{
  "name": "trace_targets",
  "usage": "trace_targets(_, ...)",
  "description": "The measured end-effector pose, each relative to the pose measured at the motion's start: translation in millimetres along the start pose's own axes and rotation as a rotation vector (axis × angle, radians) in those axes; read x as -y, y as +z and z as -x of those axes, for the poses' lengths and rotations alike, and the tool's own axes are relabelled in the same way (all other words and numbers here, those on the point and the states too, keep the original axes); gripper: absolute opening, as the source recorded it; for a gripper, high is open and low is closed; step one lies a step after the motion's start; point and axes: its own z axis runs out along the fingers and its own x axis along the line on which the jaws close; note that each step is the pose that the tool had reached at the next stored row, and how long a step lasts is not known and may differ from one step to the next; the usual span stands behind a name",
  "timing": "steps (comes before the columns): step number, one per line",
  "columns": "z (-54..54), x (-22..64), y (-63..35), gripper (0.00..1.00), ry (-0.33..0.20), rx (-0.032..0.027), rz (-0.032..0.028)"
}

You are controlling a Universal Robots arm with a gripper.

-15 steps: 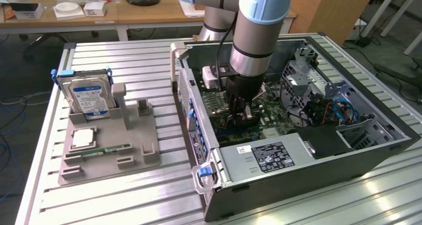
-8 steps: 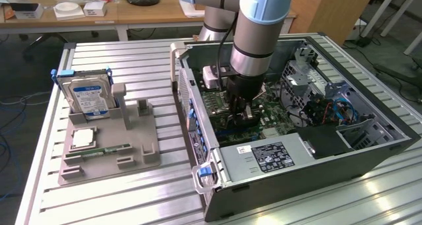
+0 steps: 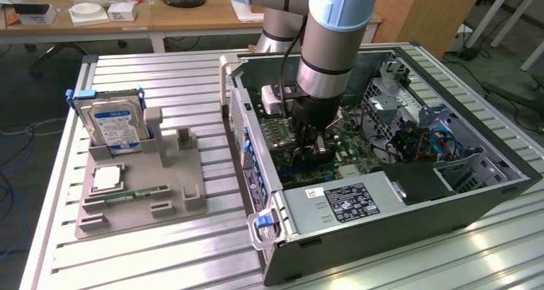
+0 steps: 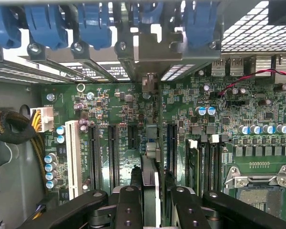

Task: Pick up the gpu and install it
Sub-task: 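Insert the gpu into the slot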

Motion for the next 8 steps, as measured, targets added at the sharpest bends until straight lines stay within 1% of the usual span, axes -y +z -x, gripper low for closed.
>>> trace_targets(8, -0.1, -0.4, 2.5, 0.28, 0.000, -0.0001, 0.0001)
